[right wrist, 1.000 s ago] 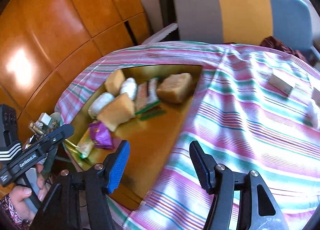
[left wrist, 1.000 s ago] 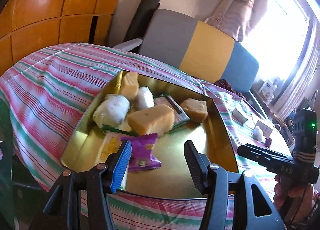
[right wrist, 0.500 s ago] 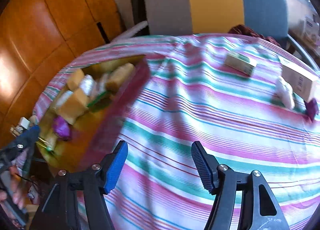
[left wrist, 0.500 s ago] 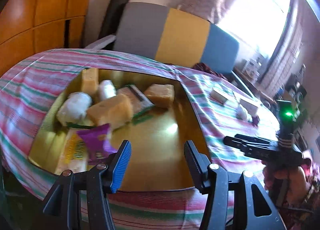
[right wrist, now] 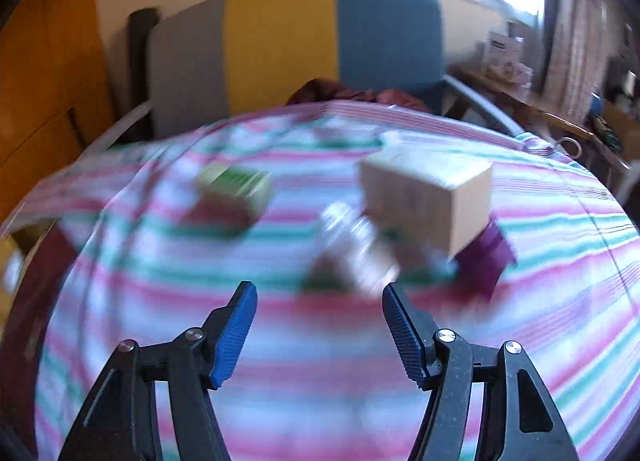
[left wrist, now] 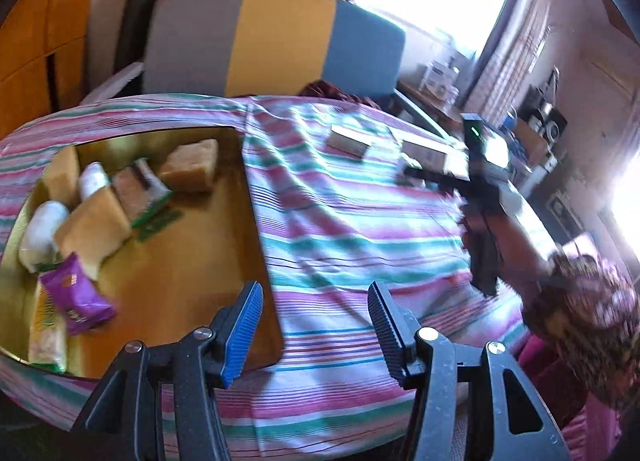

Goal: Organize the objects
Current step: 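Grasp the clear plastic bag with the right tool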

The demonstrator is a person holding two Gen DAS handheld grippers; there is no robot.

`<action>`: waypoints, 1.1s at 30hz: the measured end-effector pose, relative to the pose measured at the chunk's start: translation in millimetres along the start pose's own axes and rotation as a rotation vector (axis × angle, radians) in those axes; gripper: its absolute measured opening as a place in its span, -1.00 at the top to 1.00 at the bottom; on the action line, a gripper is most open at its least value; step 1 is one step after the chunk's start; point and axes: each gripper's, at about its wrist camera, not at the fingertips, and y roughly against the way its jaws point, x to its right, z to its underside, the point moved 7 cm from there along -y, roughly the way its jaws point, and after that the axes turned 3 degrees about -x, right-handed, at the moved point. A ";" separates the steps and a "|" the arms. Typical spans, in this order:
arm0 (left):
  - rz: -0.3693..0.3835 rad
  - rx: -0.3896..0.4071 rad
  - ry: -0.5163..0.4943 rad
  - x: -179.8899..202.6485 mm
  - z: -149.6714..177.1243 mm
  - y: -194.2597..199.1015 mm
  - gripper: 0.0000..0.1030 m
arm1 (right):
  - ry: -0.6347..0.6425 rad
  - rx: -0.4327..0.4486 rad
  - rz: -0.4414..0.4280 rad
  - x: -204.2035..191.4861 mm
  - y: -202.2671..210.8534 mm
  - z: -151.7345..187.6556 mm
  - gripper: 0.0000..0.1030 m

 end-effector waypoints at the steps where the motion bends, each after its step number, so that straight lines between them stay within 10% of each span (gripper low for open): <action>1: 0.004 -0.008 -0.013 4.8 -0.1 -2.4 -0.08 | -0.007 -0.013 -0.006 4.4 -9.6 -4.6 -0.26; 8: 0.014 -0.030 -0.040 25.7 -15.1 -17.9 -0.08 | 0.002 -0.053 -0.059 2.7 -37.0 -4.6 0.28; 33: -0.053 -0.068 -0.119 54.6 -214.1 -257.1 -0.27 | -0.134 0.011 -0.031 24.8 -20.6 20.3 0.33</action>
